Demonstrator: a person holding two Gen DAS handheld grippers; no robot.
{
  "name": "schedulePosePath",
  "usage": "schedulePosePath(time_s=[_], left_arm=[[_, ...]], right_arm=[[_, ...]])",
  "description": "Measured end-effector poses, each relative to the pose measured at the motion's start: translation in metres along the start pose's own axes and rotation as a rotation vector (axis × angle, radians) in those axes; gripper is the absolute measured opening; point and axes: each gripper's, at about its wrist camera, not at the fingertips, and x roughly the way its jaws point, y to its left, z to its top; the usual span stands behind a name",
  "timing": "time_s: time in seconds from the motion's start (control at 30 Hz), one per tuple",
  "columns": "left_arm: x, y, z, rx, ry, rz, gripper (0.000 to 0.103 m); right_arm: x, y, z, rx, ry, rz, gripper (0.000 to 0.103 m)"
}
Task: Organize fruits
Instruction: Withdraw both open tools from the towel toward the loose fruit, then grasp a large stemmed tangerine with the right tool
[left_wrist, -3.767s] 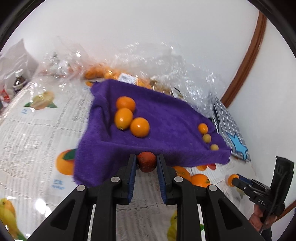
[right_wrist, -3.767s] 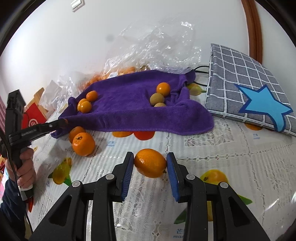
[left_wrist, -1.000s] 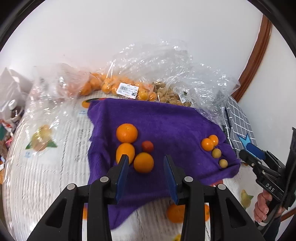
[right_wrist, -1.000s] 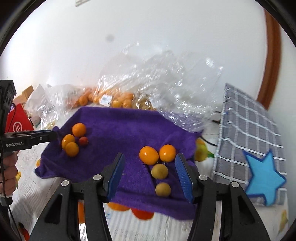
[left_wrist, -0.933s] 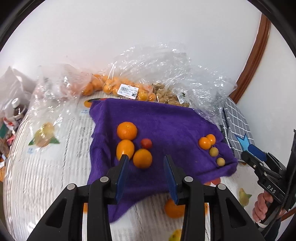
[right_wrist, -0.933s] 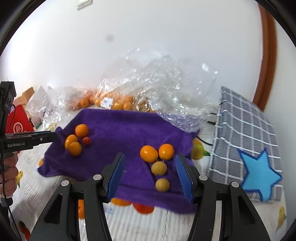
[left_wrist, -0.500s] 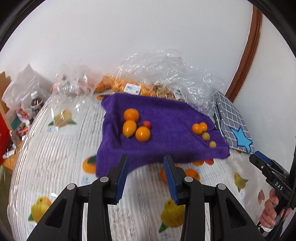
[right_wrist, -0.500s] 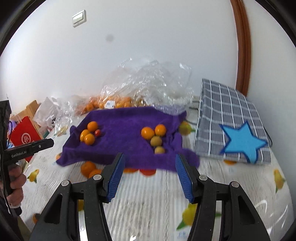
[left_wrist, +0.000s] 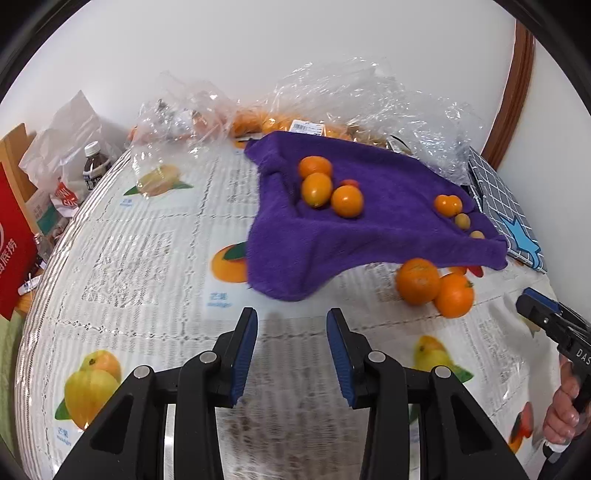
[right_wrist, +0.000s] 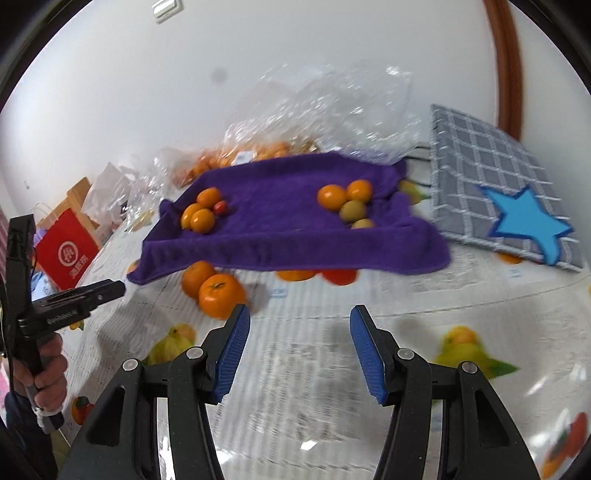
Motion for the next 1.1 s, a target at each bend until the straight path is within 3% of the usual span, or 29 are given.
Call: schedulePosePath(time_s=[0.37,0.63,0.77,0.9,1.1], left_arm=[[0.013,0.029,-0.003,-0.091,-0.003,-0.156,0.044],[0.017,0.030,-0.002,-0.065,-0.003,-0.169,0.048],[0.019,0.035,-0.001,-0.082,0.000,-0.202,0.048],[0.018,0.034,-0.001,-0.078,-0.005,-0.200,0.048],[0.016,0.030,-0.002,-0.065,-0.014,-0.217,0.048]], right_arm=[[0.049,0.045,0.010,-0.091,0.067,0.074,0.056],[0.070,0.059,0.018,-0.160,0.091,0.073,0.056],[0.079,0.059,0.016,-0.176,0.113,0.095,0.043],[0.075,0.057,0.014,-0.177,0.101,0.109,0.043],[0.060,0.041,0.007,-0.182,0.074,0.034,0.043]])
